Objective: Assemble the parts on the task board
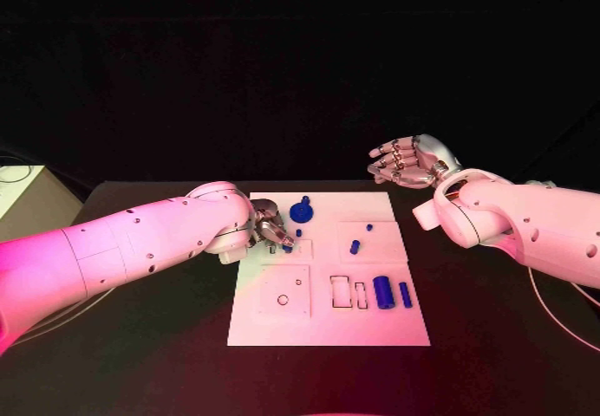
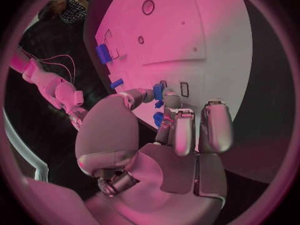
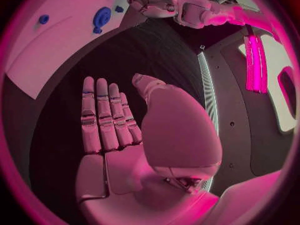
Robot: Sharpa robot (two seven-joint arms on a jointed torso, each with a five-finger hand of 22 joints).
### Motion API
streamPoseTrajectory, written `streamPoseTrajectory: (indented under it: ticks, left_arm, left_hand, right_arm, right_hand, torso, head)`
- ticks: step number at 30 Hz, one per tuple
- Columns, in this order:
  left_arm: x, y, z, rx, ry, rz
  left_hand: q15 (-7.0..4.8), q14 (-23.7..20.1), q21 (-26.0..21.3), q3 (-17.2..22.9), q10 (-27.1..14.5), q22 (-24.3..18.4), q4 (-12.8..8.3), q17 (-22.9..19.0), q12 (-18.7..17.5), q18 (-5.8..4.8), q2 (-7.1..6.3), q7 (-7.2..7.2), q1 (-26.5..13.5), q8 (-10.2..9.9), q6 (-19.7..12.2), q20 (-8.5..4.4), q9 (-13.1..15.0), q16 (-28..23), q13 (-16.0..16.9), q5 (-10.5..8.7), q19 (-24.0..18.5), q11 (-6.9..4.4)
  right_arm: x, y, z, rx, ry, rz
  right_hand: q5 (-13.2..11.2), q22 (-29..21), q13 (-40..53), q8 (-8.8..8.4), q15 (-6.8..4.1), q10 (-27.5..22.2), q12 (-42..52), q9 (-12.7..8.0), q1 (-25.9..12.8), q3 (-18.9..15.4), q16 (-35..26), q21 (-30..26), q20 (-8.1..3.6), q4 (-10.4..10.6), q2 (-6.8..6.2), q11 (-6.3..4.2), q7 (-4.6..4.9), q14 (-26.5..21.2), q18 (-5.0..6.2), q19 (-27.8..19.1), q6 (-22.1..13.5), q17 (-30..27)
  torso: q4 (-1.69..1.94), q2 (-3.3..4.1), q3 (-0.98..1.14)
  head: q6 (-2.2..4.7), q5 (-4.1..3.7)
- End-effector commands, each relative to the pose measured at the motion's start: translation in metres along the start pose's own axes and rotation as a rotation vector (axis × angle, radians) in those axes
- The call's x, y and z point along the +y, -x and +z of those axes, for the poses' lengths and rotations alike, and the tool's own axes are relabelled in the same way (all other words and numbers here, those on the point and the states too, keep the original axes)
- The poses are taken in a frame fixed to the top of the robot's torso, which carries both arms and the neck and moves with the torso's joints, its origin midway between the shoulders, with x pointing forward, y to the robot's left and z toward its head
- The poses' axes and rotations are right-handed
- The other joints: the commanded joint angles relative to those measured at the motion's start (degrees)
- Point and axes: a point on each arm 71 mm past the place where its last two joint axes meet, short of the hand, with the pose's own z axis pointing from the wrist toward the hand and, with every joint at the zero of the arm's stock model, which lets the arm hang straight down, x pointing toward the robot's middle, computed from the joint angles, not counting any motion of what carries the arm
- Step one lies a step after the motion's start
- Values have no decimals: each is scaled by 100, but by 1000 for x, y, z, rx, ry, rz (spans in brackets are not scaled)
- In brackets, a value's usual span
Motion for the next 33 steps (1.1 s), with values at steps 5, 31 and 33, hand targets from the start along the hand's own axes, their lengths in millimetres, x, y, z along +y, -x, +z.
streamPoseTrajectory:
  ticks: [5, 31, 33]
  left_arm:
    - [0, -3, 1, 20, 2, 35]
    - [-1, -7, 4, 44, 14, 62]
    - [-1, -9, 5, 46, 15, 64]
  left_hand:
    - [-47, 456, 32, 1353, 87, 1, -1402, 1014, 14, -101, 44, 3, 6, 14, 33, -18, 3, -20, -4, 27, 11, -48]
    - [-50, 456, 37, 1356, 79, 11, -1405, 1009, 2, -103, 43, 2, 7, 9, 37, -22, 5, -23, -21, 32, 15, -49]
    - [-50, 456, 35, 1357, 72, 7, -1404, 1009, -7, -102, 45, 3, 6, 7, 37, -23, 6, -23, -35, 33, 13, -49]
  right_arm:
    - [0, 0, 0, 4, 12, 27]
    - [-2, -1, -1, 13, 1, 37]
    - [-2, -1, -1, 14, 0, 37]
  right_hand:
    - [15, -51, -48, -22, 22, 29, -48, -15, -50, 10, -53, -15, 32, -50, 2, 26, 95, 3, 38, -9, -15, -29]
    - [17, -154, -139, -35, 33, 42, -70, -28, -89, -2, -112, -15, 41, -68, 1, 45, 123, 27, 37, -5, -10, -82]
    - [18, -163, -146, -36, 35, 42, -72, -30, -91, -2, -117, -16, 42, -70, 1, 46, 125, 27, 36, -7, -10, -86]
  torso:
    - [-2, -3, -6]
    - [-7, 13, -7]
    - [-5, 9, -6]
  head:
    - [-26, 7]
    - [-51, 0]
    - [-66, 1]
